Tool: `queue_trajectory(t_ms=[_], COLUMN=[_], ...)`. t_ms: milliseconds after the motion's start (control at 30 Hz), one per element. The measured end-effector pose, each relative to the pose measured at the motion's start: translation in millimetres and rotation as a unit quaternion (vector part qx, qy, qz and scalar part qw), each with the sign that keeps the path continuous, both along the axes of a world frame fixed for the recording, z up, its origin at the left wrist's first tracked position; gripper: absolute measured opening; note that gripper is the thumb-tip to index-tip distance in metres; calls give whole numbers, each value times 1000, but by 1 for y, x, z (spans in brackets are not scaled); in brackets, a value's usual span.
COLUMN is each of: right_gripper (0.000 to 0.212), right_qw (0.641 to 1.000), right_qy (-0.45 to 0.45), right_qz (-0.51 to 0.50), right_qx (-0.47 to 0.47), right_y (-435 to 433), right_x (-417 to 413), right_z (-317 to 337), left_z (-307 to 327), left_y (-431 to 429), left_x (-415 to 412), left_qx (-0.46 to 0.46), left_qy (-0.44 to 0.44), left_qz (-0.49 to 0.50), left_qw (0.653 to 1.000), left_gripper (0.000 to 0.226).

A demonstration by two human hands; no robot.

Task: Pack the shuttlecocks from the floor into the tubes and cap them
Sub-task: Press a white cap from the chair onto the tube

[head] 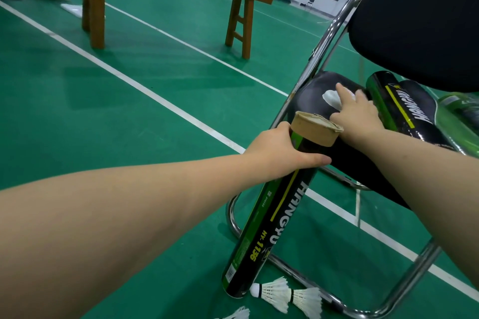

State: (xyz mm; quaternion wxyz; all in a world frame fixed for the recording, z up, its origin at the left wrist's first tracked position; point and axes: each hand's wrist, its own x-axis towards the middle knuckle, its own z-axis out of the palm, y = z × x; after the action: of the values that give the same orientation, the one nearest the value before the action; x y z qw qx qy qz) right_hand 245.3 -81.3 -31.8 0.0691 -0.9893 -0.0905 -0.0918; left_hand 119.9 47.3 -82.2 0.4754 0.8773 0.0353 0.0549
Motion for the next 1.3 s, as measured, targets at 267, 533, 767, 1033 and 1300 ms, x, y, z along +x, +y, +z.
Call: queue_trajectory(t_ms=[267, 533, 767, 1033, 1300], right_gripper=[47, 44, 28, 21, 14], right_qw=[997, 990, 970, 941, 926], right_qy=[-55, -123, -203, -195, 8], right_qz=[13, 40, 72, 125, 49], right_qx=[-48, -60, 112, 247, 374], right_y=[0, -1, -7, -27, -68], right_x=[-6, -12, -43, -131, -202], right_z=[4, 3, 9, 27, 40], left_z=[2, 0, -8, -6, 31], left_y=[-12, -13, -9, -39, -64], left_x=[-3, -4, -16, -62, -122], left_qx=[23, 2, 2, 46, 5], left_qy=[-8, -1, 7, 9, -25], left_qz=[-31, -13, -12, -56, -55], left_qw=[999, 1000, 1000, 997, 998], left_gripper=[69, 72, 70, 67, 65])
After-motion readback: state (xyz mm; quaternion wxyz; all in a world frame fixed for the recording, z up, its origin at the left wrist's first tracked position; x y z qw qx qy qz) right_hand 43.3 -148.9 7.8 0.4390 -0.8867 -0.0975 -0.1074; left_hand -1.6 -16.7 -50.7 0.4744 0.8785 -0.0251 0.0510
